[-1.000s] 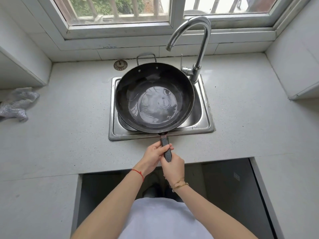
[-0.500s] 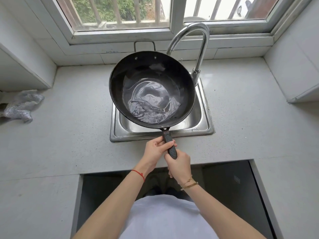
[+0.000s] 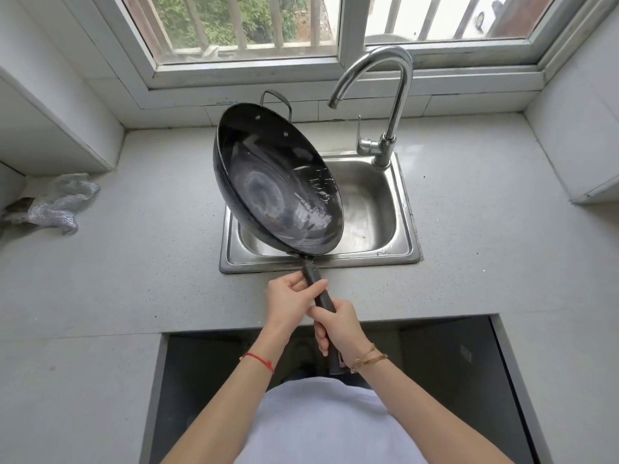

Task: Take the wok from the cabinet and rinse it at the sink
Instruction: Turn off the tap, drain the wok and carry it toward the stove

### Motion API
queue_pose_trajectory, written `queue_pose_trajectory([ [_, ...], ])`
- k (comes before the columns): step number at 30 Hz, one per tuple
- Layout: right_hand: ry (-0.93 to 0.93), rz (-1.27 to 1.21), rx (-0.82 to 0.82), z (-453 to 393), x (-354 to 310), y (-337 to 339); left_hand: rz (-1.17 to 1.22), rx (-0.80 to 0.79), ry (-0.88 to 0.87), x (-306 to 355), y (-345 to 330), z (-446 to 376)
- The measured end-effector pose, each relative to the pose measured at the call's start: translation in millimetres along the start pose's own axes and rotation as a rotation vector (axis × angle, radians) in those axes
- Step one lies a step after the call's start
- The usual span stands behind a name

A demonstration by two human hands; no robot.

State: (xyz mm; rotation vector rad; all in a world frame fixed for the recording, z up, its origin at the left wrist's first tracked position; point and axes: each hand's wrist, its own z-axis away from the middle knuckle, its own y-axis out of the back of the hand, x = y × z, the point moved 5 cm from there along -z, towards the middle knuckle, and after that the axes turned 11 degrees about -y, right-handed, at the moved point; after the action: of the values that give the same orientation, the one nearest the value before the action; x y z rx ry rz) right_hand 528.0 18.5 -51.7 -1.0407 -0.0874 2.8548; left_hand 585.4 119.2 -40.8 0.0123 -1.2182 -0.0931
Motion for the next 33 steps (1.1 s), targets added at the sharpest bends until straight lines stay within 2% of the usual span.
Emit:
queue_pose_trajectory([
  [6,-0.012,-0.064,-0.108,4,-9,-7,-0.143,0.080,-0.076,19,7,5],
  [20,-0.068,-0.258,-0.364,5,-20,-23,-0.276,0.167,-0.177,53,15,15],
  [28,-0.074,-0.324,-0.466,3,-21,-29,-0.407,0.184,-0.238,64,11,17],
  [33,-0.097,-0.363,-0.468,6,-23,-28,-0.465,0.190,-0.271,71,7,20],
])
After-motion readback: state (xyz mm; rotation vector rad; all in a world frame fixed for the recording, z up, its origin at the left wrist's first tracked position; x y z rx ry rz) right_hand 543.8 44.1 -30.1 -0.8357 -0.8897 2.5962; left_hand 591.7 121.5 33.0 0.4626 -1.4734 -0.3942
